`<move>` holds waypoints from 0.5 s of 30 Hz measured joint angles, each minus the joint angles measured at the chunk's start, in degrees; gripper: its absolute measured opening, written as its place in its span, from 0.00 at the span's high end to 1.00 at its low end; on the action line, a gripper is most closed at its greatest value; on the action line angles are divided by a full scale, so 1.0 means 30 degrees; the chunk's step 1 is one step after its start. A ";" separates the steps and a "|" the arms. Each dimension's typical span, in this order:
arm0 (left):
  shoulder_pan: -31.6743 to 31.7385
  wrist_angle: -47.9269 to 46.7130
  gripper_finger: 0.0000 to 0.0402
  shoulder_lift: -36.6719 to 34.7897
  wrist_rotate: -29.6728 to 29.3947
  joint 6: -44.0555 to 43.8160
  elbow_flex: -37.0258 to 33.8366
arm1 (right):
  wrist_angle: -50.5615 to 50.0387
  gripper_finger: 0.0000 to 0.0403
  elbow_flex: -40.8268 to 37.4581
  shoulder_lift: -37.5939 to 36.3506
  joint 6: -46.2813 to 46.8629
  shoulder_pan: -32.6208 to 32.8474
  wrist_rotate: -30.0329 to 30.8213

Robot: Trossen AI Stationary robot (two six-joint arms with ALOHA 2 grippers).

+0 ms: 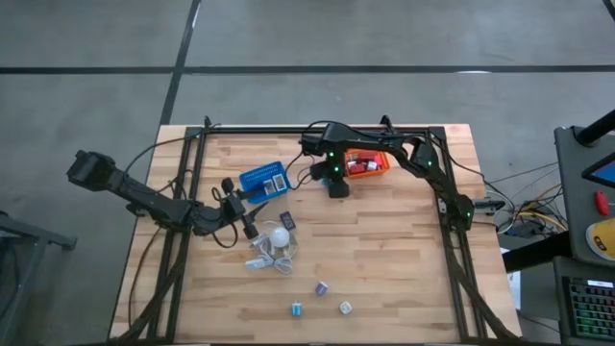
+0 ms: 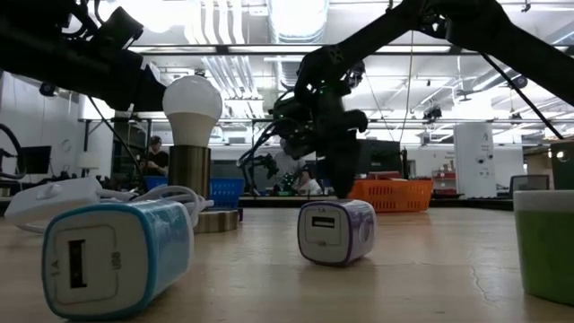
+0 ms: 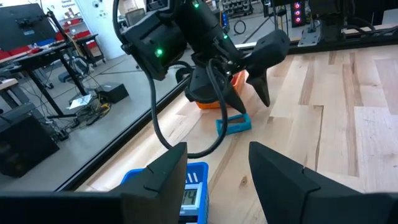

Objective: Pick & Place Office items
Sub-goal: Put the light blue timer into the blue bin

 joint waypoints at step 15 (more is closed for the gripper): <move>0.0000 0.0065 0.56 -0.0015 0.0022 -0.0069 0.0006 | 0.5067 0.46 0.0015 -0.2257 0.1588 -0.0317 0.1105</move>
